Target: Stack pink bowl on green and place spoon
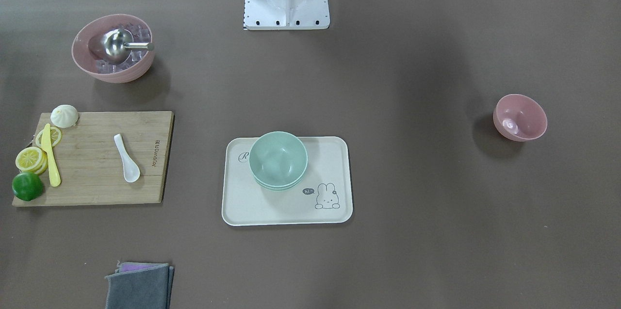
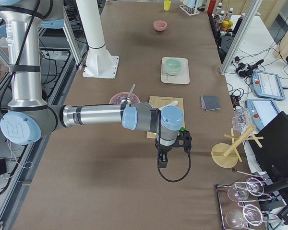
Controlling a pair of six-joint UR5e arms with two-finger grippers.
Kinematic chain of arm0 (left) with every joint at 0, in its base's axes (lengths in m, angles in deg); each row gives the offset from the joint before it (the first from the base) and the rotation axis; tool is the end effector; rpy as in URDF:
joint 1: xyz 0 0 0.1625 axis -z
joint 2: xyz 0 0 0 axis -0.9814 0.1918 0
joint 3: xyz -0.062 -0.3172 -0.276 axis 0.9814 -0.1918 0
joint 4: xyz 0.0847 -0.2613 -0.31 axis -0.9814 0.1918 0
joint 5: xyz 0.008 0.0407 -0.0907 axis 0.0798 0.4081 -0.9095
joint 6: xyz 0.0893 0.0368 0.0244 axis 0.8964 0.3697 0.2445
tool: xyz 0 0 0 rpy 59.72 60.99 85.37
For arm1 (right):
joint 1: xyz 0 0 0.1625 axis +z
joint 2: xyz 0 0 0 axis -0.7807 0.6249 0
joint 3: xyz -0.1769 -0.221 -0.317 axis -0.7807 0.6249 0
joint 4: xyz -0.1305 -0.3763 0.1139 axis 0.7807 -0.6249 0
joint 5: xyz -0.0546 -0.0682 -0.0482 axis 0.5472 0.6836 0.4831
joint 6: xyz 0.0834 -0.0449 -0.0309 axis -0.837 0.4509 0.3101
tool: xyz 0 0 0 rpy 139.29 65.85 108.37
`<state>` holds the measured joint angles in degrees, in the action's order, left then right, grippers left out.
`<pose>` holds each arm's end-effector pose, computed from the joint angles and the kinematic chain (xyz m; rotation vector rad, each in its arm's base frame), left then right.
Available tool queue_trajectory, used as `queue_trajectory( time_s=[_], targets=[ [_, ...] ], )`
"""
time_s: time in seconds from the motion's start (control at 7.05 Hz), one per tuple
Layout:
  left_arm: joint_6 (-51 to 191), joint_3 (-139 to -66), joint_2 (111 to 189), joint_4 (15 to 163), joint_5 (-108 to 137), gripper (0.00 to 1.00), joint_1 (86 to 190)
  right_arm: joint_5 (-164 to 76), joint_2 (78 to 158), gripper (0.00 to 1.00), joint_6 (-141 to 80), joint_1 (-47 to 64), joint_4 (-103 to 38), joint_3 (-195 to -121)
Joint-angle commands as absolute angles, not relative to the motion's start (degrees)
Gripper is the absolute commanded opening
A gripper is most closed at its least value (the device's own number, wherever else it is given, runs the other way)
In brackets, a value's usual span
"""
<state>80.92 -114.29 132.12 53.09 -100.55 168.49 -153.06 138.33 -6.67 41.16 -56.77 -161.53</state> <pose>-0.0570 -0.4979 0.5510 0.0511 0.8147 -0.0199 0.0871 -0.4792 0.6259 -0.0130 -0.7422 -0.0544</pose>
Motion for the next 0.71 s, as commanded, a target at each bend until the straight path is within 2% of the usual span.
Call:
queue_trajectory(
  time_s=[0.0,0.28,0.57],
  targets=[
    [81.01,-116.04,131.47,53.20,-100.91,0.99,168.59,-153.19,138.32,1.00,-6.51,41.22,-56.76,-161.88],
    [81.01,-116.24,131.03,53.02,-100.83,0.99,168.33,-153.63,137.97,1.00,-6.42,41.23,-56.50,-163.81],
    [80.93,-116.41,132.95,53.11,-101.09,0.99,168.24,-153.54,138.40,1.00,-7.03,41.23,-50.21,-165.39]
  ],
)
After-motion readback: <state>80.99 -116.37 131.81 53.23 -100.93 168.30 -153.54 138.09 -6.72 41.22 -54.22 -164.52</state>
